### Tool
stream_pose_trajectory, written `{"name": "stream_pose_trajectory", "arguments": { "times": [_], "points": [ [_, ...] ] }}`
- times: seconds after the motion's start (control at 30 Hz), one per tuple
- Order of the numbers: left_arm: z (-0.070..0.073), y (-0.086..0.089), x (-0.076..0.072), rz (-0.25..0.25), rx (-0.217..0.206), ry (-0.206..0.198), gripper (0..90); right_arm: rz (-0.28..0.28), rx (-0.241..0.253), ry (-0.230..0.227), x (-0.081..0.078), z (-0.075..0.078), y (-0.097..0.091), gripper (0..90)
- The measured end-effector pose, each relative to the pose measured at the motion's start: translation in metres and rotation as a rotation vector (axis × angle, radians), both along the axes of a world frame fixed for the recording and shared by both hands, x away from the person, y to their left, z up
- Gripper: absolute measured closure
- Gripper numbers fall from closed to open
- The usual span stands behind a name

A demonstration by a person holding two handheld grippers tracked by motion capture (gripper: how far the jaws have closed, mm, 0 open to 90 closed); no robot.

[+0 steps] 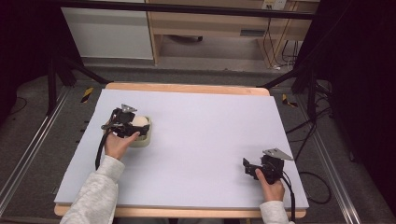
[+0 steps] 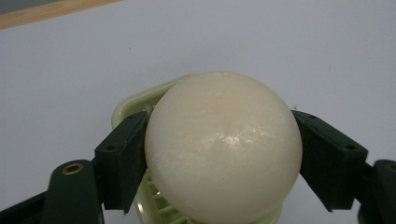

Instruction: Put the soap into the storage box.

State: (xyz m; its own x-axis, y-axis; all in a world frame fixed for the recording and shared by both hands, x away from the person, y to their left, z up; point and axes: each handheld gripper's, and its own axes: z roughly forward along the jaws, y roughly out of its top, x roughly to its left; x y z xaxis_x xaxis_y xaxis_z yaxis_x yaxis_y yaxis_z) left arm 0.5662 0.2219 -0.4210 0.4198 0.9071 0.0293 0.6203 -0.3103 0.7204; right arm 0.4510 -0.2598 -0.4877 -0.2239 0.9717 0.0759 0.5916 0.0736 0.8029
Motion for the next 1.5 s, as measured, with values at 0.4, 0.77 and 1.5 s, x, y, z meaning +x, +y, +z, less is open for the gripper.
{"name": "stream_pose_trajectory", "arguments": {
  "times": [0.4, 0.77, 1.5],
  "points": [
    [-0.013, 0.006, 0.008, 0.026, 0.017, 0.029, 23.5, 0.002, 0.001, -0.001, 0.0, 0.0, 0.0, 4.8],
    [-0.019, 0.005, 0.009, 0.025, 0.02, 0.045, 23.5, 0.002, 0.0, 0.0, 0.0, 0.0, 0.0, 4.8],
    [-0.025, 0.006, 0.008, 0.033, 0.024, 0.047, 22.0, 0.005, -0.001, 0.0, 0.0, 0.0, 0.0, 4.7]
  ]
}}
